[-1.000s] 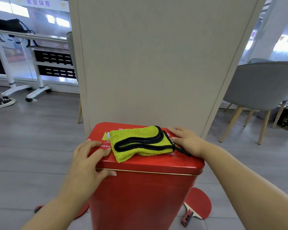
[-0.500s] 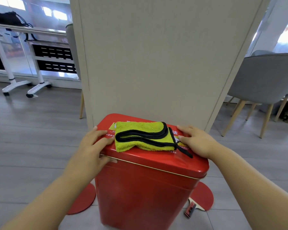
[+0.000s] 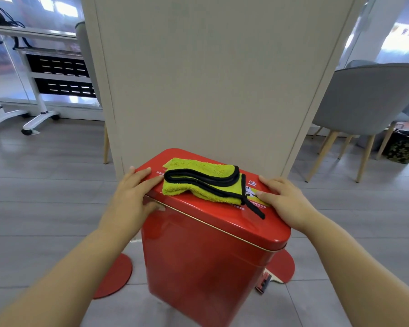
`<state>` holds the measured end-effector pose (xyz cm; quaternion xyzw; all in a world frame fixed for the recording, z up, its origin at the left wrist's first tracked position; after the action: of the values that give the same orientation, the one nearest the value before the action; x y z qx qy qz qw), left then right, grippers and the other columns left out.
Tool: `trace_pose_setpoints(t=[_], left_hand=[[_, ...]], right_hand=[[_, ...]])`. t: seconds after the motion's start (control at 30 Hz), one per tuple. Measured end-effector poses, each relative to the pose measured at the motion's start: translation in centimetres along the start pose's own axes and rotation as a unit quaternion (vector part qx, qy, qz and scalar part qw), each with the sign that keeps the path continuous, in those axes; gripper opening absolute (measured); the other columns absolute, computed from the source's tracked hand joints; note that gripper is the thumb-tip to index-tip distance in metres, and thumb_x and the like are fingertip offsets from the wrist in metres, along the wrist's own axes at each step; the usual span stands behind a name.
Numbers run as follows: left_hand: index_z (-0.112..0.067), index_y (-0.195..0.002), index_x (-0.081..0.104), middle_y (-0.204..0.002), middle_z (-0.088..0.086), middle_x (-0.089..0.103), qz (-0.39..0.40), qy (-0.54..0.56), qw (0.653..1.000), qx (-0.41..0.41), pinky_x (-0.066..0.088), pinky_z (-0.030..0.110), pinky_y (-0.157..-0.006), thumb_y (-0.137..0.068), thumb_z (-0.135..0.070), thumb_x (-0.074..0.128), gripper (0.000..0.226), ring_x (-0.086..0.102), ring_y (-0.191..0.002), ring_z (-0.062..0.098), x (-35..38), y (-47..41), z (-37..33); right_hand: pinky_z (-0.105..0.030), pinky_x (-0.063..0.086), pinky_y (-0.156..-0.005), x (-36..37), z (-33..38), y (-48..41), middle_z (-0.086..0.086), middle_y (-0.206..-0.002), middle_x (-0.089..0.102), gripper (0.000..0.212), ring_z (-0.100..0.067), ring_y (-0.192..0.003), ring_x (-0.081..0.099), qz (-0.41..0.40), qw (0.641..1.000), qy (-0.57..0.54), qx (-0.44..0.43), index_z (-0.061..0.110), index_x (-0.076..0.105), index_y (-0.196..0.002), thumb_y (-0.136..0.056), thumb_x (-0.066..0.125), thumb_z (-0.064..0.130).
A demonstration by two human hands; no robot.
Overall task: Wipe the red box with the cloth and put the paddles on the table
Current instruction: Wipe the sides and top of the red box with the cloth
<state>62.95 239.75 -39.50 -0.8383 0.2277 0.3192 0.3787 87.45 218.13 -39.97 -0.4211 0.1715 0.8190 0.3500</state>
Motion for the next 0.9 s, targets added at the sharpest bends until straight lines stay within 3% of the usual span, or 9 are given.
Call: trace_pose_setpoints(t=[0.1,0.17,0.3,0.4,0.47,0.53,0.63,0.77,0.9], left_hand=[[-0.016,-0.134,0.051,-0.149,0.011,0.034,-0.016,0.008,0.998,-0.053,0.02,0.04,-0.115,-0.071,-0.014,0.079,0.068,0.021,-0.142,0.028,-0.1,1.9,-0.8],[-0.019,-0.14,0.042,-0.155,0.002,0.022,-0.011,0.02,0.996,-0.088,0.019,0.032,-0.114,-0.076,-0.023,0.076,0.073,0.018,-0.143,0.019,0.1,3.5,-1.9],[-0.019,-0.139,0.042,-0.153,-0.003,0.02,-0.014,0.037,0.994,-0.101,0.025,0.029,-0.109,-0.078,-0.034,0.072,0.07,0.022,-0.139,0.012,0.3,6.9,-5.6],[-0.022,-0.139,0.041,-0.15,-0.005,0.024,0.018,0.043,0.995,-0.086,0.026,0.025,-0.106,-0.079,-0.04,0.069,0.068,0.026,-0.137,0.011,1.8,8.7,-9.0],[-0.027,-0.142,0.034,-0.152,-0.004,0.02,0.052,0.063,0.993,-0.084,0.029,0.026,-0.106,-0.079,-0.045,0.068,0.074,0.031,-0.137,0.013,3.4,9.6,-11.4],[-0.034,-0.146,0.021,-0.157,-0.002,0.007,0.081,0.078,0.988,-0.108,0.033,0.03,-0.107,-0.078,-0.051,0.065,0.082,0.031,-0.138,0.017,4.9,10.1,-13.4],[-0.033,-0.149,-0.002,-0.157,0.005,-0.017,0.128,0.063,0.978,-0.154,0.031,0.031,-0.108,-0.077,-0.06,0.061,0.099,0.019,-0.144,0.022,6.6,10.5,-15.5],[-0.021,-0.148,-0.015,-0.15,0.019,-0.031,0.131,0.035,0.968,-0.209,0.036,0.031,-0.105,-0.069,-0.064,0.066,0.121,0.029,-0.139,0.033,8.1,10.5,-17.1],[-0.015,-0.148,-0.012,-0.149,0.026,-0.029,0.093,0.046,0.965,-0.24,0.035,0.033,-0.105,-0.062,-0.059,0.075,0.129,0.026,-0.139,0.038,8.3,10.2,-17.0]], right_hand=[[-0.047,0.028,-0.111,0.2,-0.5,0.1,0.005,-0.141,0.035,0.052,-0.026,-0.133,0.029,0.002,0.999,-0.037,-0.002,0.04,0.04,-0.14,-0.09,0.053,0.049],[-0.046,0.033,-0.109,0.1,-0.6,0.2,0.003,-0.141,0.032,0.053,-0.023,-0.132,0.03,0.01,0.997,-0.07,-0.001,0.039,0.041,-0.14,-0.09,0.055,0.048],[-0.03,0.043,-0.093,0.3,-1.4,0.8,0.003,-0.137,0.03,0.053,-0.017,-0.121,0.039,0.052,0.988,-0.143,0.004,0.041,0.041,-0.139,-0.089,0.057,0.047],[-0.042,0.047,-0.1,0.8,-2.6,0.9,0.005,-0.145,0.033,0.063,-0.02,-0.125,0.046,0.088,0.979,-0.184,0.0,0.065,0.041,-0.121,-0.063,0.061,0.078],[-0.046,0.044,-0.103,1.6,-3.9,0.2,0.007,-0.146,0.032,0.06,-0.022,-0.127,0.046,0.113,0.97,-0.213,0.002,0.073,0.04,-0.111,-0.056,0.061,0.084],[-0.048,0.042,-0.104,1.7,-3.9,0.1,0.007,-0.147,0.03,0.063,-0.024,-0.128,0.045,0.118,0.965,-0.233,-0.004,0.073,0.039,-0.113,-0.056,0.061,0.085],[-0.048,0.044,-0.102,1.6,-3.6,0.1,0.004,-0.146,0.03,0.084,-0.026,-0.127,0.045,0.107,0.965,-0.238,-0.02,0.06,0.038,-0.13,-0.054,0.061,0.086],[-0.046,0.045,-0.102,1.3,-2.1,1.5,-0.001,-0.145,0.034,0.071,-0.027,-0.123,0.048,0.106,0.964,-0.242,-0.023,0.052,0.039,-0.134,-0.068,0.06,0.07],[-0.041,0.041,-0.105,1.0,-1.7,2.0,-0.002,-0.145,0.039,0.05,-0.024,-0.122,0.048,0.085,0.962,-0.26,-0.027,0.035,0.041,-0.141,-0.093,0.056,0.032]])
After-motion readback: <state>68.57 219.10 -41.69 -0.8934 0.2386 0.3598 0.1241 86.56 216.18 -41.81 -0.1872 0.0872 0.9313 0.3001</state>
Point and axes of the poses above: each hand's wrist, its own y-axis away from the middle knuckle, its own x-axis out of the palm, z = x × y, the point moved 9 cm from there along -y, towards the middle knuckle
